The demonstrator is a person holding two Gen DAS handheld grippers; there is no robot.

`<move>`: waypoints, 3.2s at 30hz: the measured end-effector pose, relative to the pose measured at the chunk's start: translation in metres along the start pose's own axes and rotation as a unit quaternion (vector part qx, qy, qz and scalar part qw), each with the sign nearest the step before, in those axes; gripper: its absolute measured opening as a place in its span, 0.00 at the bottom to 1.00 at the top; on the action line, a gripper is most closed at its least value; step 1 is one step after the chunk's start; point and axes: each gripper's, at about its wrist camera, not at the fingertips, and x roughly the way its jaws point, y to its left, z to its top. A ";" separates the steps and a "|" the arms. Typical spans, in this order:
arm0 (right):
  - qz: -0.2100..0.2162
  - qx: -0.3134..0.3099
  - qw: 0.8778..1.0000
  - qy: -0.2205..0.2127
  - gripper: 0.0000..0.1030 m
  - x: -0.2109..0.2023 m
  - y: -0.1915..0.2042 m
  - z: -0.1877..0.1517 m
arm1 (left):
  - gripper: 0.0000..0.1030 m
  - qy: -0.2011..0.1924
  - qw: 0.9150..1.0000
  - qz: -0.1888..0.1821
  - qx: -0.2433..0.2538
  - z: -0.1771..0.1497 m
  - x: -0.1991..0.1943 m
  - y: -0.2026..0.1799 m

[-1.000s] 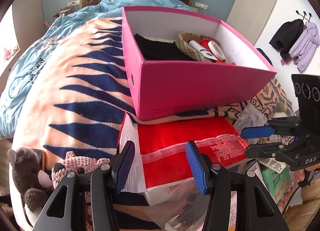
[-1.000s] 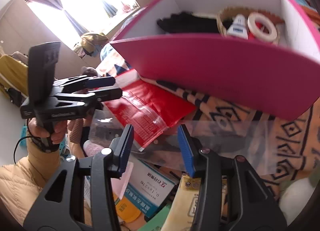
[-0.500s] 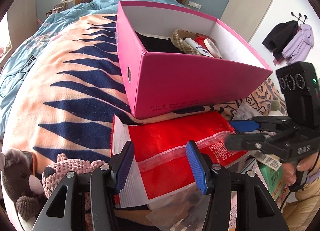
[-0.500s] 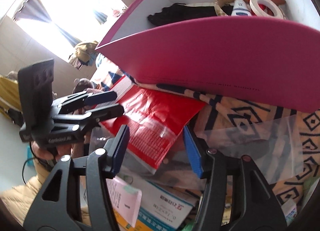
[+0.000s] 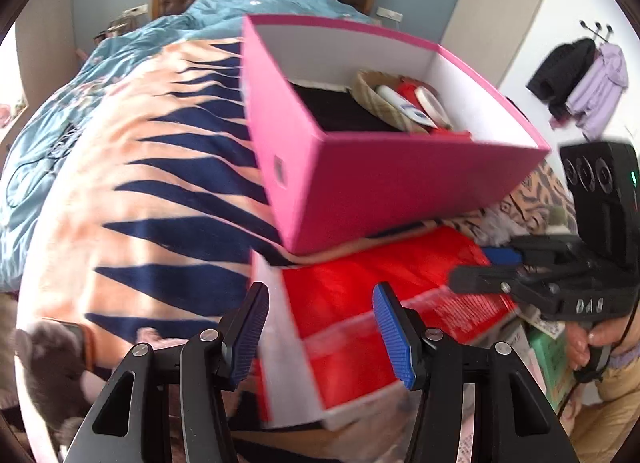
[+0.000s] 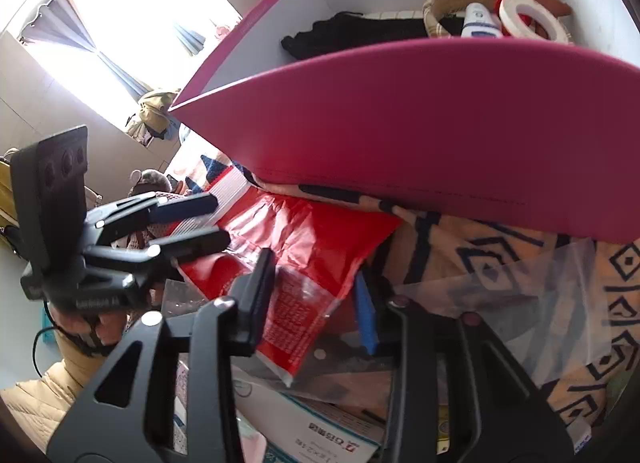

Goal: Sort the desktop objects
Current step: 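Move the left tool to the red packet and close on its white edge, then lift the red packet with the left tool toward the pink box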

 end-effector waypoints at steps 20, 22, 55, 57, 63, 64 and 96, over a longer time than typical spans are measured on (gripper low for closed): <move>-0.041 -0.033 0.998 -0.038 0.34 -0.032 -0.008 -0.016 | 0.74 0.117 0.989 -0.083 0.026 0.011 0.040 -0.017; -0.042 -0.031 0.998 -0.035 0.34 -0.031 -0.012 -0.015 | 0.78 0.125 0.988 -0.085 0.032 0.010 0.042 -0.020; -0.011 -0.025 0.998 -0.059 0.35 -0.053 -0.020 -0.034 | 0.37 0.080 0.987 -0.139 0.018 0.010 0.038 -0.055; -0.013 -0.028 0.998 -0.063 0.35 -0.054 -0.018 -0.035 | 0.29 0.072 0.989 -0.131 0.016 0.009 0.037 -0.056; -0.014 -0.033 0.997 -0.069 0.34 -0.055 -0.015 -0.030 | 0.25 0.054 0.991 -0.123 0.011 0.009 0.031 -0.056; -0.013 -0.034 0.997 -0.071 0.34 -0.055 -0.014 -0.029 | 0.25 0.053 0.991 -0.121 0.012 0.008 0.029 -0.056; -0.015 -0.110 0.984 -0.136 0.33 -0.104 0.021 0.002 | 0.25 -0.045 0.994 -0.096 0.025 0.036 -0.042 -0.066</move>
